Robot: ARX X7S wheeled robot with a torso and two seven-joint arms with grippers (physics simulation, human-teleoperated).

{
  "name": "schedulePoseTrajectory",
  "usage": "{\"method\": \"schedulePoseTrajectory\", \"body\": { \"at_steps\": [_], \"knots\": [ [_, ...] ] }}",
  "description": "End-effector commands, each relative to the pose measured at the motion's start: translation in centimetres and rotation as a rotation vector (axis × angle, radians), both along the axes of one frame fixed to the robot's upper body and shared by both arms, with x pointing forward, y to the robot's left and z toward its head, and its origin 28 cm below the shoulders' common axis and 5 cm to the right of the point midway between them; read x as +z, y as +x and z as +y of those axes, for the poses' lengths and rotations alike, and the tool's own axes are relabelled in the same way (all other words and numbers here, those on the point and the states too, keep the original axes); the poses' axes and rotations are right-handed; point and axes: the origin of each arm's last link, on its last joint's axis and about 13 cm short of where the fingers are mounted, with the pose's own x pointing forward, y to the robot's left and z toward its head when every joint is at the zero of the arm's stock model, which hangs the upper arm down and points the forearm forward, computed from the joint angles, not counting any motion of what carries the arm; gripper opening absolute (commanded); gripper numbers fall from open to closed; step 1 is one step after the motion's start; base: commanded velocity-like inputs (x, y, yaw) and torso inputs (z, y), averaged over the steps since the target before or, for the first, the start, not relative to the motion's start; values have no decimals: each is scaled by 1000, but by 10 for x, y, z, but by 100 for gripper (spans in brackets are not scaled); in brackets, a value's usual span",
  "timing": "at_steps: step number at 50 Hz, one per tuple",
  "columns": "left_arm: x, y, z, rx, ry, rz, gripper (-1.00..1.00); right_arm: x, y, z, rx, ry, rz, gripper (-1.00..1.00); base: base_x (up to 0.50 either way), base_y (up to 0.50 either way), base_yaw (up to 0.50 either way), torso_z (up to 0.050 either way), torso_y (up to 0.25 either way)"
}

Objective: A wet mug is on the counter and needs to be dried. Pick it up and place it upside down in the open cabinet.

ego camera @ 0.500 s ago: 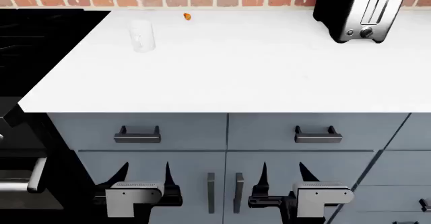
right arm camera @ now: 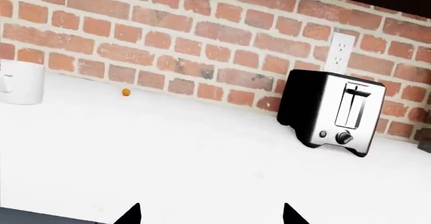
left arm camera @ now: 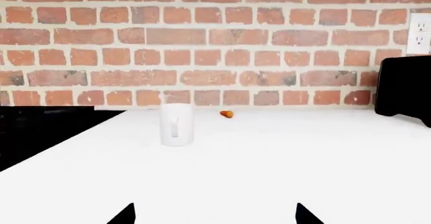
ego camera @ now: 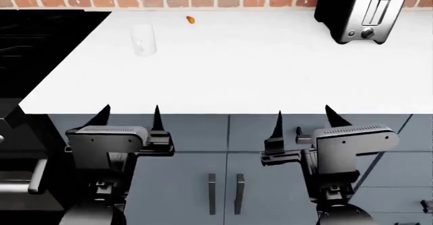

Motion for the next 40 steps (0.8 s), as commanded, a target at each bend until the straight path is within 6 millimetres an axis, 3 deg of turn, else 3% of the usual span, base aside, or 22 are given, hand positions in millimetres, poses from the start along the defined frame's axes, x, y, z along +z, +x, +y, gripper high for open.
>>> {"method": "schedulePoseTrajectory", "body": {
  "at_steps": [1, 17, 34, 40],
  "knots": [
    [44, -1, 0, -14, 7, -74, 100, 41, -10, -4, -26, -42, -77, 100, 0, 0, 0, 50, 2],
    [41, 2, 1, -18, 20, -65, 100, 39, -9, -8, -52, -36, -84, 100, 0, 22, 0, 50, 0],
    [42, 2, 4, -7, 22, -75, 100, 34, -8, -6, -52, -37, -82, 100, 0, 388, 0, 50, 0],
    [40, 2, 4, -2, 27, -73, 100, 32, -8, -5, -50, -36, -78, 100, 0, 405, 0, 6, 0]
  ]
}}
